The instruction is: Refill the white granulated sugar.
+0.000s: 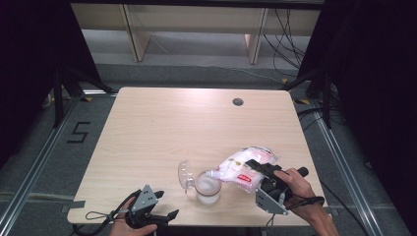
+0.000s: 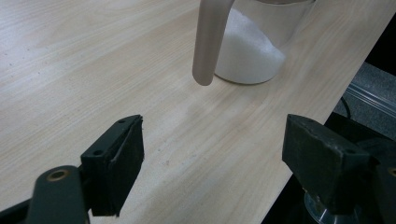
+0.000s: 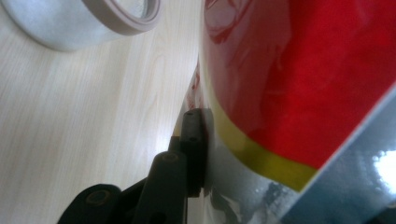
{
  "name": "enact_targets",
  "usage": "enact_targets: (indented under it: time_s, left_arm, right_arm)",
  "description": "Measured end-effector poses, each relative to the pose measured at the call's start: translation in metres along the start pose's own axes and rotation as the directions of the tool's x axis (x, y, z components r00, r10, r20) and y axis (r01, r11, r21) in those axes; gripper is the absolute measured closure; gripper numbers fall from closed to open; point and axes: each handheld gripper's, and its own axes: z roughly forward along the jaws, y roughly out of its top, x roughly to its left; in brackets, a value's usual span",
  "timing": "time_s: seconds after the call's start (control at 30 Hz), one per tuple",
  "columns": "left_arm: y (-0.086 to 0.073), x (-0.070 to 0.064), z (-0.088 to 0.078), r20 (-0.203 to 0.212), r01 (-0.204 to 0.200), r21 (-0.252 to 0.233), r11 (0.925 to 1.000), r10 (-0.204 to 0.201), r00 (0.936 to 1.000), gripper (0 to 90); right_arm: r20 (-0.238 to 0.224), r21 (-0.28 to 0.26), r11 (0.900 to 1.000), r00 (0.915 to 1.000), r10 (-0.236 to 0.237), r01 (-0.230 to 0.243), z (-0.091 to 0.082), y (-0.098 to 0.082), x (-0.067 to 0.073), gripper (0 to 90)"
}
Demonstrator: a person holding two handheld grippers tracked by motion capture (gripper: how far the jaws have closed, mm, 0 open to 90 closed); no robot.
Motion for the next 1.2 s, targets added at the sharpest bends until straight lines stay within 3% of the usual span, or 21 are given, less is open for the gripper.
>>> enact_targets:
  time_s: [0.03,0.07,0.1,0.17,0.2,0.3,0.33,0.43,0.47,0.5,0.63,0.7,0.73,0.83,0.9,0.93,0.97,1.03,1.1,1.17,1.2]
  left_arm:
    - [0.0,0.0,0.0,-0.003,-0.001,0.003,1.0,0.001,1.0,20.5]
    - [0.0,0.0,0.0,-0.001,0.0,0.002,1.0,0.0,1.0,20.5]
    - [0.0,0.0,-0.001,-0.001,0.0,0.001,1.0,0.0,1.0,20.5]
    - [0.001,0.0,-0.002,-0.008,-0.007,0.007,0.9999,0.007,0.9999,20.5]
    - [0.001,0.001,0.0,-0.003,-0.017,-0.008,0.9998,0.017,0.9998,20.5]
    - [0.0,0.001,-0.001,-0.002,-0.007,0.008,0.9999,0.007,1.0,20.5]
    - [0.0,0.001,-0.001,-0.003,-0.007,0.006,1.0,0.007,1.0,20.5]
    - [0.001,0.001,-0.001,-0.004,-0.016,-0.003,0.9999,0.016,0.9999,20.5]
    - [0.001,0.001,-0.001,-0.003,-0.016,-0.006,0.9999,0.016,0.9999,20.5]
    - [0.001,0.001,-0.001,-0.003,-0.016,-0.003,0.9999,0.016,0.9999,20.5]
    - [0.001,0.002,-0.002,-0.008,-0.027,0.007,0.9996,0.027,0.9996,20.5]
    - [0.001,0.002,-0.001,-0.008,-0.028,-0.001,0.9996,0.028,0.9996,20.5]
    - [0.001,0.002,-0.001,-0.006,-0.023,-0.002,0.9997,0.023,0.9997,20.5]
    - [0.001,0.002,-0.001,-0.006,-0.023,-0.002,0.9997,0.023,0.9997,20.5]
    - [0.001,0.002,-0.001,-0.008,-0.03,-0.001,0.9996,0.03,0.9995,20.5]
    - [0.001,0.002,-0.002,-0.01,-0.032,0.007,0.9995,0.032,0.9994,20.5]
    - [0.001,0.002,-0.002,-0.008,-0.03,0.006,0.9995,0.03,0.9995,20.5]
    - [0.001,0.002,-0.001,-0.004,-0.022,-0.001,0.9998,0.022,0.9997,20.5]
    - [0.001,0.002,-0.001,-0.006,-0.024,-0.002,0.9997,0.024,0.9997,20.5]
    - [0.001,0.002,-0.001,-0.007,-0.021,-0.003,0.9998,0.021,0.9997,20.5]
    - [0.001,0.002,-0.001,-0.009,-0.029,-0.001,0.9996,0.029,0.9996,20.5]
  right_arm:
    - [-0.002,-0.032,0.999,0.9993,-0.038,0.038,0.002,0.0,-0.004,75.4]
    - [0.005,-0.029,1.0,1.0,0.002,-0.002,0.001,-0.001,-0.002,75.4]
    - [0.017,-0.053,0.998,0.9991,-0.038,0.039,0.003,-0.002,-0.006,75.5]
    - [0.004,-0.061,0.998,1.0,0.006,-0.006,0.004,-0.005,-0.004,75.5]
    - [-0.003,-0.047,0.996,0.9974,0.072,-0.072,0.004,-0.008,-0.001,75.5]
    - [0.007,-0.06,0.995,0.9965,0.083,-0.082,0.005,-0.012,-0.005,75.6]
    - [-0.001,-0.049,0.983,0.9842,0.177,-0.177,0.005,-0.015,-0.002,75.6]
    - [-0.004,-0.081,0.971,0.9746,0.224,-0.224,0.008,-0.022,-0.002,75.7]
    - [-0.013,-0.072,0.958,0.9611,0.276,-0.276,0.008,-0.023,0.002,75.8]
    - [-0.021,-0.083,0.968,0.9713,0.237,-0.238,0.01,-0.024,0.0,75.9]
    - [-0.045,-0.074,0.955,0.9572,0.286,-0.289,0.015,-0.028,0.006,76.0]
    - [-0.054,-0.071,0.937,0.9393,0.339,-0.342,0.018,-0.03,0.01,76.1]
    - [-0.079,-0.068,0.922,0.9237,0.375,-0.38,0.019,-0.032,0.012,76.2]
    - [-0.087,-0.078,0.912,0.9139,0.396,-0.403,0.023,-0.037,0.014,76.4]
    - [-0.09,-0.08,0.883,0.8853,0.456,-0.463,0.025,-0.041,0.017,76.5]
    - [-0.095,-0.087,0.873,0.8763,0.472,-0.48,0.026,-0.042,0.018,76.6]
    - [-0.091,-0.096,0.871,0.876,0.474,-0.481,0.027,-0.044,0.019,76.6]
    - [-0.101,-0.108,0.847,0.8532,0.512,-0.521,0.03,-0.047,0.021,76.8]
    - [-0.118,-0.118,0.81,0.8183,0.562,-0.574,0.032,-0.049,0.023,77.0]
    - [-0.125,-0.105,0.79,0.7964,0.592,-0.604,0.033,-0.052,0.025,77.2]
    - [-0.131,-0.109,0.79,0.7961,0.591,-0.604,0.035,-0.054,0.026,77.5]
